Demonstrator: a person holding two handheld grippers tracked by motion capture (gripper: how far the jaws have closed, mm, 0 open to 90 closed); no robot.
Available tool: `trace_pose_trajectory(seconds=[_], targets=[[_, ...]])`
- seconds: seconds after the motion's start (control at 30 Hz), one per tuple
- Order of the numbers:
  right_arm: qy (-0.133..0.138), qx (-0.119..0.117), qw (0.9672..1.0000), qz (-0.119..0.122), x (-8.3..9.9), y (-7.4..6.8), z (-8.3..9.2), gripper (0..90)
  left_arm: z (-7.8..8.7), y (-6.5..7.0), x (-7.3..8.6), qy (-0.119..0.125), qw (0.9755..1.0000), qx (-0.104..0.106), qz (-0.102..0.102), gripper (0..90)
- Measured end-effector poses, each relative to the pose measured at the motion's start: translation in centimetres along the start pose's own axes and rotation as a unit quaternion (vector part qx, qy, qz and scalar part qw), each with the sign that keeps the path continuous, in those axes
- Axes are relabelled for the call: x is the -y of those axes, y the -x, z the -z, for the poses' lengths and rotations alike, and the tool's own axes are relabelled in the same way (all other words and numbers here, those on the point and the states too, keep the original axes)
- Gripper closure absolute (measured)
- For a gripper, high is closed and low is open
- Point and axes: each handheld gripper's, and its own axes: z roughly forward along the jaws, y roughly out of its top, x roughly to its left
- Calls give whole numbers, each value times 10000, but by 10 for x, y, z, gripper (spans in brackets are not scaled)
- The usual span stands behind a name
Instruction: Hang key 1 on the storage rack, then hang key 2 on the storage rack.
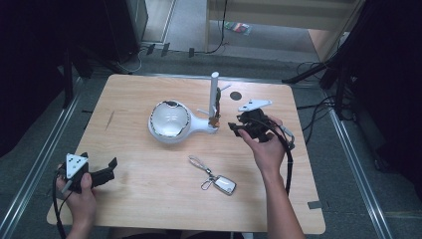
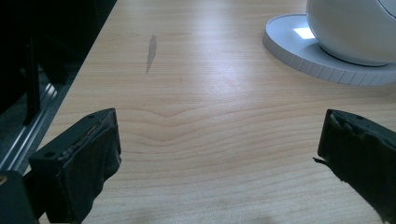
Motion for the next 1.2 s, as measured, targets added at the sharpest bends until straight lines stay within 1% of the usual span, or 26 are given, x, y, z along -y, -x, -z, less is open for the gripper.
trace_pose_trajectory(seconds=[0.03,0.07,0.1,0.13,0.27,0.33,0.5,0.63,0.67,0.73,0.87,0.9,0.97,1.0,1.03,1.07,1.1,1.2], targets=[[-48,6,10000,54,2,-1,0,571,-1,0,0,-7,10000,7,-2,0],[-48,6,10000,54,2,-1,0,571,-1,0,0,-7,10000,7,-2,0],[-126,17,9998,136,3,-4,-1,566,-2,0,-1,-4,10000,21,-8,0],[-176,8,9998,113,4,-5,-1,565,-2,0,-1,5,10000,22,-2,0],[-205,-51,9997,95,8,-10,-2,566,-2,0,-1,-14,10000,44,3,0],[-345,-48,9993,117,11,-16,-6,557,-2,-1,-1,-6,10000,48,18,0],[-435,-100,9989,162,14,-20,-8,551,-2,-1,-1,-8,10000,79,38,0],[-512,-107,9985,146,14,-23,-8,551,-2,-1,-1,-10,10000,88,39,0],[-536,-128,9983,212,14,-25,-9,551,-2,-2,-1,-14,10000,91,33,0],[-599,-119,9979,219,15,-28,-11,552,-2,-2,-1,-12,9999,96,35,0],[-753,-202,9965,314,16,-34,-16,575,-3,-1,-1,-27,9999,96,45,0],[-753,-202,9965,314,16,-34,-16,575,-3,-1,-1,-27,9999,96,45,0],[-876,-266,9952,355,17,-38,-18,603,-3,-1,-1,-31,9999,104,47,0],[-1006,-308,9934,448,17,-42,-21,613,-3,-1,-1,-34,9999,113,48,0],[-1051,-312,9928,474,17,-43,-22,619,-3,-1,-1,-28,9999,114,38,0],[-1051,-312,9928,474,17,-43,-22,619,-3,-1,-1,-28,9999,114,38,0],[-1127,-345,9918,496,17,-46,-25,631,-3,-1,-1,-22,9999,121,41,0],[-1181,-392,9910,486,17,-50,-28,632,-3,-1,-1,-22,9999,123,50,0]])
